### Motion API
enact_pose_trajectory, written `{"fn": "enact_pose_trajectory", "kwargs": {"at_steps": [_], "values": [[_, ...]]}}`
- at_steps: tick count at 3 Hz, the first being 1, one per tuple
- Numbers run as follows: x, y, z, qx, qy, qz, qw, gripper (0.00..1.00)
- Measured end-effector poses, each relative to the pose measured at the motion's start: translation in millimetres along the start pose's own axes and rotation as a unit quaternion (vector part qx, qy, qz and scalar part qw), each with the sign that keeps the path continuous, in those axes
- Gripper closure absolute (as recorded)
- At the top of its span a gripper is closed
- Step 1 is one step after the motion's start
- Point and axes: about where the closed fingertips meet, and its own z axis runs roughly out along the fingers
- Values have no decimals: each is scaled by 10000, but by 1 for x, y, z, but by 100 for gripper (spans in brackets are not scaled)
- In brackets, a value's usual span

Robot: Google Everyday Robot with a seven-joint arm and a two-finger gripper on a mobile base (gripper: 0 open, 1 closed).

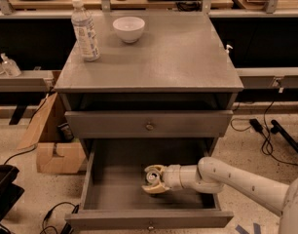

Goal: Pick green can from middle drawer and place on counter

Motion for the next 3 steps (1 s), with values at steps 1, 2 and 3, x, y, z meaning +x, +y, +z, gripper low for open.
{"fn": "enact_pose_trajectory", "kwargs": {"at_steps": [1,2,3], "values": [[0,0,0,0,0,0,10000,100],[-1,0,0,0,0,0,10000,100],[-31,1,-29,-71,42,27,10000,100]]}}
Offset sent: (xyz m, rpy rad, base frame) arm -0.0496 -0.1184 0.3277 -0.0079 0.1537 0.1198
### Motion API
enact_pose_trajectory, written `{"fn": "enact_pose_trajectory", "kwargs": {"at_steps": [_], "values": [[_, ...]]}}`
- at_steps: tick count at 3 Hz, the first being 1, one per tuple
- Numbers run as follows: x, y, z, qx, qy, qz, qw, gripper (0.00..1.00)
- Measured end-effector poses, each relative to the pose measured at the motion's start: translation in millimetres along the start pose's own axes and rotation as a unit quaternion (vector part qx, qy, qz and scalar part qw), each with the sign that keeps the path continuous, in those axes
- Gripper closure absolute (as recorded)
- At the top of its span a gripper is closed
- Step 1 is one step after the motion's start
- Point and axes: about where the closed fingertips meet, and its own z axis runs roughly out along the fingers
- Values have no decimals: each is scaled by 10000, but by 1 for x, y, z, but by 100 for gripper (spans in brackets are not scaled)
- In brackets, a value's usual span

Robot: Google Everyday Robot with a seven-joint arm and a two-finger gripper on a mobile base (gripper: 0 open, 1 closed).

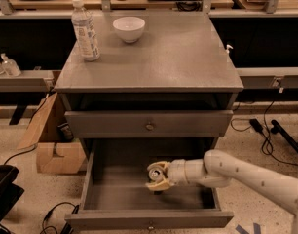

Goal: Pick green can from middle drawer and place on counter

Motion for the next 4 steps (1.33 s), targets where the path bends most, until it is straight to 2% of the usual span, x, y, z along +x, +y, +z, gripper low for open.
{"fn": "enact_pose_trajectory", "kwargs": {"at_steps": [1,2,3,4], "values": [[-55,19,-72,-251,86,469,9985,100],[-136,4,-159,-187,207,580,9979,100],[-215,-20,-245,62,160,629,9979,100],[-281,-49,-304,384,48,718,9967,100]]}}
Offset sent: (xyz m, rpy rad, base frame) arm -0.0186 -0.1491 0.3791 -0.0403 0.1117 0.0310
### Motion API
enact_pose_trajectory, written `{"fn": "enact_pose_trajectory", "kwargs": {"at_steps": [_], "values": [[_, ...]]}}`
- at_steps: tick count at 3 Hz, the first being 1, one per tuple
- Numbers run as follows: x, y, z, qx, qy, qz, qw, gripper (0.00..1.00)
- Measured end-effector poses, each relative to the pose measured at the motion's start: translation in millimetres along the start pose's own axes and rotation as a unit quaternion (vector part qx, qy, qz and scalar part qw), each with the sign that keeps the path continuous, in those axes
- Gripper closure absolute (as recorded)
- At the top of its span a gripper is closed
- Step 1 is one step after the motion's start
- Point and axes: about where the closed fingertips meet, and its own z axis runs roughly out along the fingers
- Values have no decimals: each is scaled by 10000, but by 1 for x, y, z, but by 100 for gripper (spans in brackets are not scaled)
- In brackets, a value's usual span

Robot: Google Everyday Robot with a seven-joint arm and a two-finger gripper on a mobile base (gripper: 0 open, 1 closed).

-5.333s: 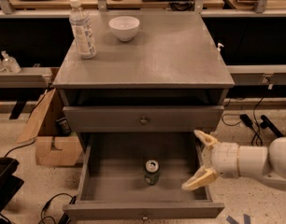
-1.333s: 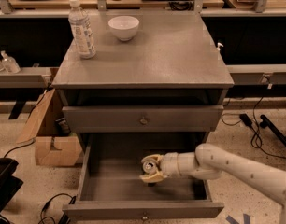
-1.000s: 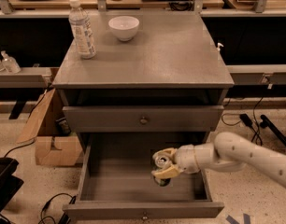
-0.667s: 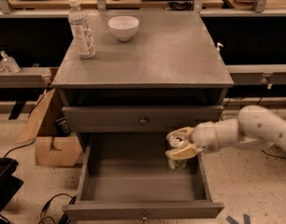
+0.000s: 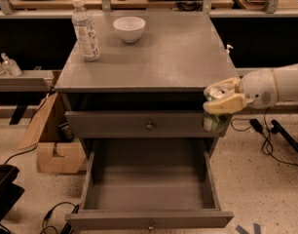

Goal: Pick green can from middle drawer and place on counter

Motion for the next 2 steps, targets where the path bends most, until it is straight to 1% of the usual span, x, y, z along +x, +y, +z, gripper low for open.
{"fn": "enact_pose_trajectory", "kwargs": {"at_steps": [1,2], "values": [[-55,-28,-23,326,-245,87,9991,100],[-98,-67,-16,763,-508,246,9955,100]]}}
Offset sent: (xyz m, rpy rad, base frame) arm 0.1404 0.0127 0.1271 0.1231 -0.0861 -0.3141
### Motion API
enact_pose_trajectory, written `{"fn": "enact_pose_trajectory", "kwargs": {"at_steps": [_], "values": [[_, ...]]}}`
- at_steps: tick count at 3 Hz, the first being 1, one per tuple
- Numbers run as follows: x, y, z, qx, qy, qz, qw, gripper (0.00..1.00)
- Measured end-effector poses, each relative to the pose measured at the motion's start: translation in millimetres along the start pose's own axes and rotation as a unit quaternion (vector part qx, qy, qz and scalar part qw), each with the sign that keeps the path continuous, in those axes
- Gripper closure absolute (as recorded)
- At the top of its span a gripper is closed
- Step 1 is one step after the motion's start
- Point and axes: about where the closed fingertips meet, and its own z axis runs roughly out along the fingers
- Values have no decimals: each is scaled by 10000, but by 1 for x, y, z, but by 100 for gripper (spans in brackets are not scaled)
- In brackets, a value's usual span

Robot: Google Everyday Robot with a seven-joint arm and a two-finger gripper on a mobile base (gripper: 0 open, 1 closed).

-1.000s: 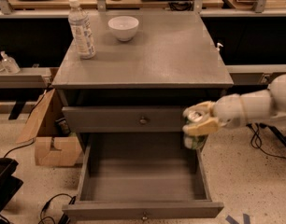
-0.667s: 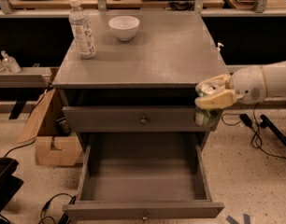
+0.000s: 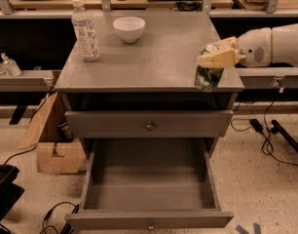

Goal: Pick green can from middle drawer and place on counter

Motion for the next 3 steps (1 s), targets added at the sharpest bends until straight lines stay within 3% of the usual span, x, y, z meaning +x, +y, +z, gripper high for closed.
{"fn": "enact_pose_trajectory", "kwargs": {"at_steps": [1,2,3], "values": [[-26,-30,29,383,-178,95,9991,100],[-29,-60,70,638,-192,50,9978,100],[-15,-75,93,695,-73,-153,9974,100]]}}
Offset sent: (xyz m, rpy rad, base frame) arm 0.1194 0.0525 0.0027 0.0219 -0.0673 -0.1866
